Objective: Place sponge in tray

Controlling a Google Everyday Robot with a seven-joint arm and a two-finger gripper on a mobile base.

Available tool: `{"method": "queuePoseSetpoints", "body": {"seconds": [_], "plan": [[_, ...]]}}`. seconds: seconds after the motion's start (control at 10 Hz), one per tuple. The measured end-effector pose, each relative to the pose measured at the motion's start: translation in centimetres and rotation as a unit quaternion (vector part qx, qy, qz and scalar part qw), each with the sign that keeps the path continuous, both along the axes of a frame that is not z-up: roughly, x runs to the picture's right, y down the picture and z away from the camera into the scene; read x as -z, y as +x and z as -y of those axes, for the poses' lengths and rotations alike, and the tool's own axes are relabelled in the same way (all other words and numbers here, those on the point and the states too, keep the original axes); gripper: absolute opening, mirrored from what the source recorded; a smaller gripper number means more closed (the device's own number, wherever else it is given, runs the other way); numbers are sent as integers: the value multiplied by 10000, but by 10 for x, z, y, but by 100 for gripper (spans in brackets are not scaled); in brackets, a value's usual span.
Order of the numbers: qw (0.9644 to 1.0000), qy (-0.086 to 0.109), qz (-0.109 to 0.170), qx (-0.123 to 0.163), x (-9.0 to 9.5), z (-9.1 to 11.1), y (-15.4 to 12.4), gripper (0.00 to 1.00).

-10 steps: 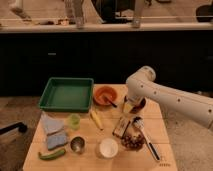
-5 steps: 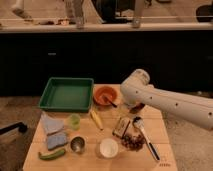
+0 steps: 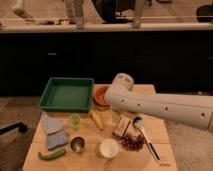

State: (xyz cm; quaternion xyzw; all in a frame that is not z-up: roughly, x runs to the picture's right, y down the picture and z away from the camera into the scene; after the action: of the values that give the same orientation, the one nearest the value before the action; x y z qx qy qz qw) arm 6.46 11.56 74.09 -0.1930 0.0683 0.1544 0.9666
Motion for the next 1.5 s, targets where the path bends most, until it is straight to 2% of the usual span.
{"method": "queuePoseSetpoints", "body": {"seconds": [0.2, 0.4, 0.7, 1.2, 1.5], "plan": [[9994, 51, 50, 338, 21, -13, -17, 80], [9981, 63, 110, 609, 32, -19, -31, 80], [9950, 10, 229, 969, 37, -23, -56, 80], [9894, -112, 368, 1398, 41, -32, -86, 80], [9833, -126, 429, 1767, 48, -41, -112, 80]]}}
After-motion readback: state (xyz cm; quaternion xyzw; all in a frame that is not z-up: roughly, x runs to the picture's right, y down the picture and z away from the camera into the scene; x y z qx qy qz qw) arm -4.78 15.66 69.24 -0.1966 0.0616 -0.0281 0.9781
